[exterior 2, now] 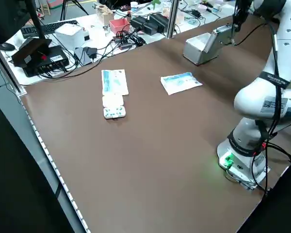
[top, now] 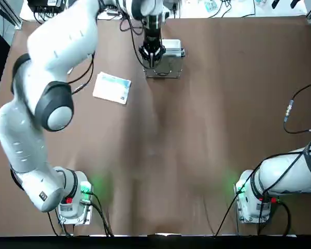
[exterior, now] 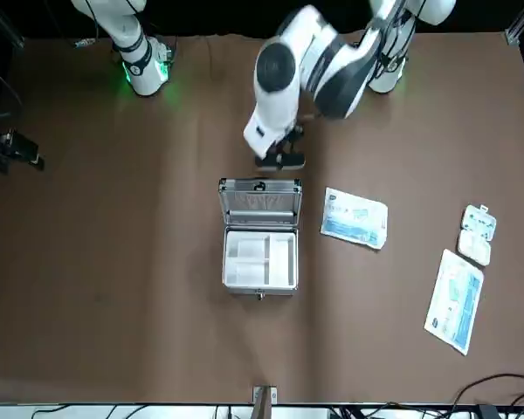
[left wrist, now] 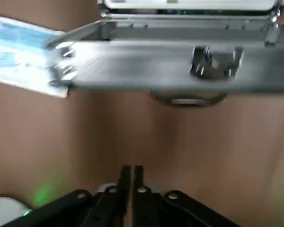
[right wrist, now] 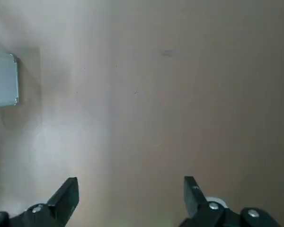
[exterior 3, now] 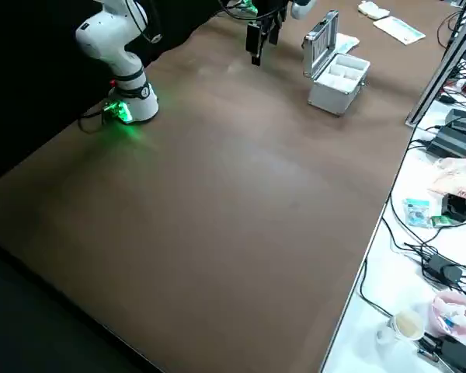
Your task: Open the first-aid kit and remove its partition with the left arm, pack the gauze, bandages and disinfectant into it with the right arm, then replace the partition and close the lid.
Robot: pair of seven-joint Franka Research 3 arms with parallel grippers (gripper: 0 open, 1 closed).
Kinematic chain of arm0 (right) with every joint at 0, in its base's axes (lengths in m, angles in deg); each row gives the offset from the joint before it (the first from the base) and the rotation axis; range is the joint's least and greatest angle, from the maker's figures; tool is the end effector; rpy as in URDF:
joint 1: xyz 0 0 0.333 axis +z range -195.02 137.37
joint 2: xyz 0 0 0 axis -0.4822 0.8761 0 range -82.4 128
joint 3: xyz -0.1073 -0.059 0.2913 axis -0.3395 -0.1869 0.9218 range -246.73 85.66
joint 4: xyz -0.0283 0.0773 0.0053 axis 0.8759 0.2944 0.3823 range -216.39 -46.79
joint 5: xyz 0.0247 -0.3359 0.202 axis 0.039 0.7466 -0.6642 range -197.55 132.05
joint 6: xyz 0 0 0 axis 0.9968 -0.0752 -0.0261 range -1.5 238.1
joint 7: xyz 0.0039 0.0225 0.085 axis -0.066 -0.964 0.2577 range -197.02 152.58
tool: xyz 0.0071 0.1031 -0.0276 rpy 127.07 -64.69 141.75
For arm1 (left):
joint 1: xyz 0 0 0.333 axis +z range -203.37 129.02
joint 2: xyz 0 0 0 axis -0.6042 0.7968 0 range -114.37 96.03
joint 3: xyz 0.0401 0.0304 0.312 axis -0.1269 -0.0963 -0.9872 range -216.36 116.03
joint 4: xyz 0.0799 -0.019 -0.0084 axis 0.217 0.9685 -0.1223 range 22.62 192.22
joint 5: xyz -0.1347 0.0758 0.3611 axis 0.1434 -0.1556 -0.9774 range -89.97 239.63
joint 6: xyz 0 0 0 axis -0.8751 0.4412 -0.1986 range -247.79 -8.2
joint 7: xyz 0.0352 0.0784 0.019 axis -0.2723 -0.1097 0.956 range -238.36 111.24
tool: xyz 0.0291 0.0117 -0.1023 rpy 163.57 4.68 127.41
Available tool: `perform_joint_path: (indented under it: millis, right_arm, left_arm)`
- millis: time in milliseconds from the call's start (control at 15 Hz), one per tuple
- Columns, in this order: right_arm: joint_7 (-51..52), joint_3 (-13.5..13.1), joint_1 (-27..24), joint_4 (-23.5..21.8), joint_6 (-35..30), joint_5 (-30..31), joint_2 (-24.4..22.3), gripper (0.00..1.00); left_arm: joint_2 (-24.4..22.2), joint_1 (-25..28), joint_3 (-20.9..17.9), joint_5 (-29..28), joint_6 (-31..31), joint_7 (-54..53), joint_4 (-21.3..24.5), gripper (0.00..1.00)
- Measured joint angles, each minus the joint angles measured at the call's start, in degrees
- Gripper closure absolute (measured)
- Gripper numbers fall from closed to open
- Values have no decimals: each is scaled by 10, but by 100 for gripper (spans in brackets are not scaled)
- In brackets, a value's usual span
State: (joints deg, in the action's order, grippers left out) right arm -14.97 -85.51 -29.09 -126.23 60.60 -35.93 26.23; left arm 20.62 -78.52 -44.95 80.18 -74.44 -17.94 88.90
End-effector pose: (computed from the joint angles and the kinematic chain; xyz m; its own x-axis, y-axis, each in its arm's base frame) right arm 0.5665 -0.0441 0.6188 0.9988 0.0376 -0.0327 0.0357 -0.9979 -0.0547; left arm 0.4745 -0.4962 0.4416 0.9724 0.0078 -0.2332 -0.0026 -0.9990 -0.0442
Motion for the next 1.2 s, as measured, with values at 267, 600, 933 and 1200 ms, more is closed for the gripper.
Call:
perform_joint_path:
  millis: [267,600,933,1200]
  right_arm:
    - [0,0,0,0,0,0,0,2]
    - [0,0,0,0,0,0,0,2]
    - [0,0,0,0,0,0,0,2]
    - [0,0,0,0,0,0,0,2]
  left_arm:
    - [50,0,-2,-1,-92,6,0,99]
    - [55,1,-23,-67,-211,15,-2,99]
    - [56,6,-68,-69,-297,14,-5,99]
    - [26,8,-69,-69,-268,14,-21,99]
